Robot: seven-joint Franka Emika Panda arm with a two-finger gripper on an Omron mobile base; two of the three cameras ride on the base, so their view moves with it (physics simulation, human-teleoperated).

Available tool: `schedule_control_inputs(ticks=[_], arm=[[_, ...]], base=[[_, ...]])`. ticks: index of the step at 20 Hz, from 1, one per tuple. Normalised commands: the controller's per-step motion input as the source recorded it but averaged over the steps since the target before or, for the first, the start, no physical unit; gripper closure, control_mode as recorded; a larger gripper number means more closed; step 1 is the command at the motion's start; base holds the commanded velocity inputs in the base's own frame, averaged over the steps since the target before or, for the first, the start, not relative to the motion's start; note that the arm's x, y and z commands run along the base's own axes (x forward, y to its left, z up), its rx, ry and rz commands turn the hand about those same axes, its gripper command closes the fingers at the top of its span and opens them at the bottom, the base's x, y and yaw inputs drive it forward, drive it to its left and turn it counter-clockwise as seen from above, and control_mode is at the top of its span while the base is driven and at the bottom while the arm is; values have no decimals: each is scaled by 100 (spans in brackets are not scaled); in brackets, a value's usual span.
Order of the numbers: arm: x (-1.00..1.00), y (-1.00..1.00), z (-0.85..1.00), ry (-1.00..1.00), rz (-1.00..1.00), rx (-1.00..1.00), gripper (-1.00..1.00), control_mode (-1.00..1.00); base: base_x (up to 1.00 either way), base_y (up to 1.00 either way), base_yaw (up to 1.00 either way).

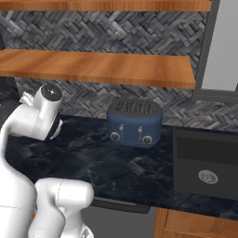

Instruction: Pick up the bowls on the counter and stack them on top of one another in the open cabinet. Place the smaller bowl on top of the larger bowl.

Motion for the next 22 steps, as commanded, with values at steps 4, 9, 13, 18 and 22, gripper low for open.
schedule_control_inputs(ticks=[4,9,13,18,22], arm=[[-60,-31,82,0,0,0,100,-100],[-56,-37,81,0,-3,0,100,-100],[-50,-54,74,0,-3,1,100,-100],[-37,-69,70,0,-12,12,100,-100],[-28,-62,68,0,-16,22,100,-100]], base=[[0,0,0],[0,0,0],[0,0,0],[0,0,0],[0,0,0]])
